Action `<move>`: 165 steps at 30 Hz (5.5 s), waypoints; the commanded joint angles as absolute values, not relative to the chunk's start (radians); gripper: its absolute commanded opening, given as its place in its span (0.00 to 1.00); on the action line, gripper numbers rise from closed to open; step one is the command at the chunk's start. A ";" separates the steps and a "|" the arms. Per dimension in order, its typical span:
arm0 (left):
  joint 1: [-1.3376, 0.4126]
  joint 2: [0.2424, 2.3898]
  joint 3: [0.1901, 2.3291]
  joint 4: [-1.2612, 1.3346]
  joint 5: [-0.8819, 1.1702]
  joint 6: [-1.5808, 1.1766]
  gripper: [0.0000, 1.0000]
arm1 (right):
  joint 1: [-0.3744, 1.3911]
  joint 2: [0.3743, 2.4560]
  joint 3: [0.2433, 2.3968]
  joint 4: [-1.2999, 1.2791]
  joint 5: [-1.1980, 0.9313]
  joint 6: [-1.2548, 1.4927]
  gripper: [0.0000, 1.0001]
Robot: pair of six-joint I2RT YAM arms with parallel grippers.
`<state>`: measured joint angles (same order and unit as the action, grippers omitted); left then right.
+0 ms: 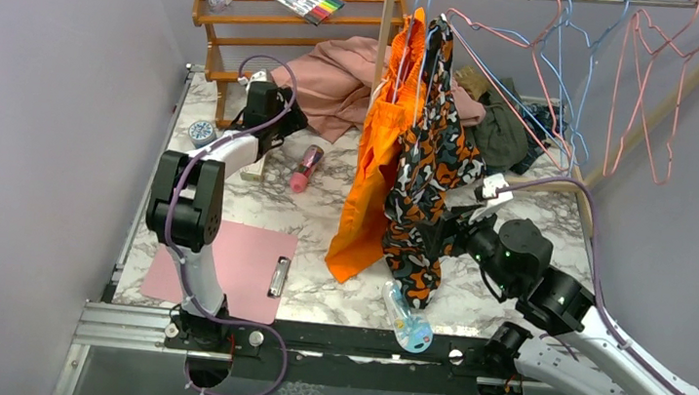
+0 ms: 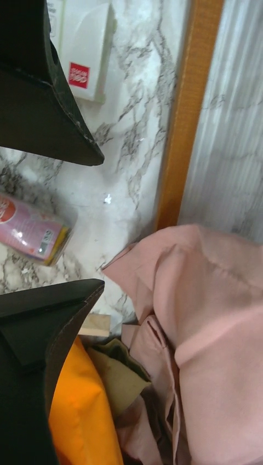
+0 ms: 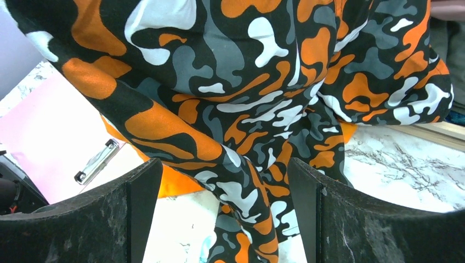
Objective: Place the shorts on the hanger
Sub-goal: Pick up the shorts from the center of the board, then place the shorts at the center of the board.
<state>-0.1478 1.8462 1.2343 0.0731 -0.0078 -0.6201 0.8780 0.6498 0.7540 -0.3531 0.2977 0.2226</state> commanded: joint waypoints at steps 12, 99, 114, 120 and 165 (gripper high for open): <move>-0.061 1.982 1.165 0.585 0.296 -0.406 0.70 | 0.885 0.626 0.754 -0.250 0.265 0.115 0.86; -0.071 1.087 1.604 0.235 0.246 -0.657 0.00 | 0.885 0.586 0.833 -0.257 0.130 0.072 0.86; -0.071 1.093 1.758 0.273 0.395 -0.922 0.00 | 0.884 0.592 0.886 -0.271 0.010 0.035 0.86; -0.071 1.056 1.745 0.298 0.440 -0.996 0.00 | 0.885 0.574 0.910 -0.284 -0.056 0.020 0.86; -0.222 0.717 1.008 0.244 0.856 -0.660 0.00 | 0.886 0.911 1.162 -0.136 -0.482 0.171 0.78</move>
<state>-0.1955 0.7658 1.0626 0.1982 0.7658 -0.7136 0.8780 0.8612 1.1164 -0.2237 -0.4648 0.1390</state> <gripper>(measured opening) 0.011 0.779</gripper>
